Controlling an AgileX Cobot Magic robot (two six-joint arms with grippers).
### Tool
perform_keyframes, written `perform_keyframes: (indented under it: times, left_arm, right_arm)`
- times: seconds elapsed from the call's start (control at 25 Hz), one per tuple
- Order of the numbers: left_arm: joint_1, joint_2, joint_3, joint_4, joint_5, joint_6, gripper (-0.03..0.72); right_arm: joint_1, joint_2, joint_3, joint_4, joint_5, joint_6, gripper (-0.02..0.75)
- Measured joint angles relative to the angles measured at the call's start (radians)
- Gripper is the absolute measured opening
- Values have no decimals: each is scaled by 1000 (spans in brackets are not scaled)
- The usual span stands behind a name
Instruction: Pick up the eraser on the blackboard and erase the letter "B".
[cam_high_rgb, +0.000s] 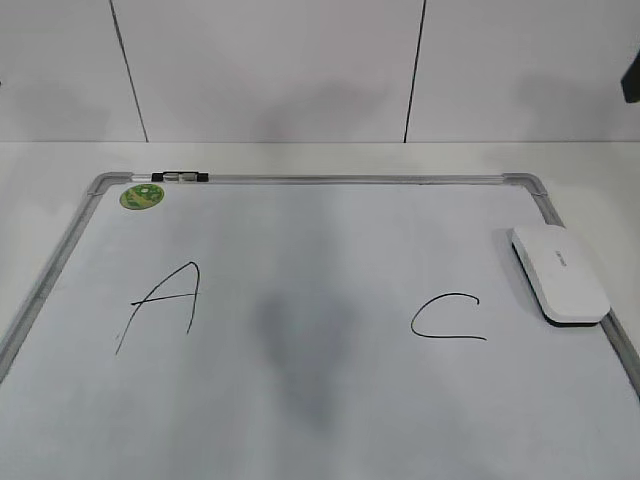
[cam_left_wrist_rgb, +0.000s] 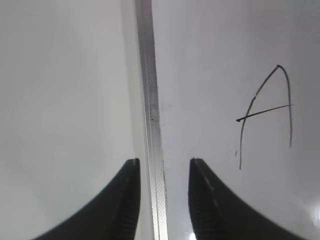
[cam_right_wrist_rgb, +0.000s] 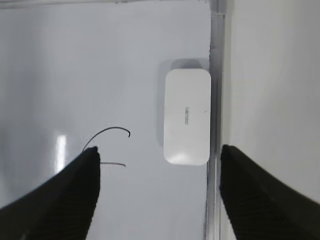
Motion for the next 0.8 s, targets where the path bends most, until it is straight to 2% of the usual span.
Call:
perform_keyframes:
  times: [0.28, 0.4, 0.6, 0.8]
  left_arm:
    - [0, -307, 201, -8, 8, 0, 245]
    - [0, -447, 282, -6, 18, 0, 244]
    - [0, -673, 334, -8, 28, 0, 244]
    - [0, -912, 364, -8, 34, 0, 243]
  right_arm:
    - [0, -284, 237, -2, 10, -9, 571]
    - [0, -414, 349, -2, 12, -47, 545]
    - [0, -595, 548, -6, 16, -72, 477]
    - [0, -707, 694, -38, 16, -75, 465]
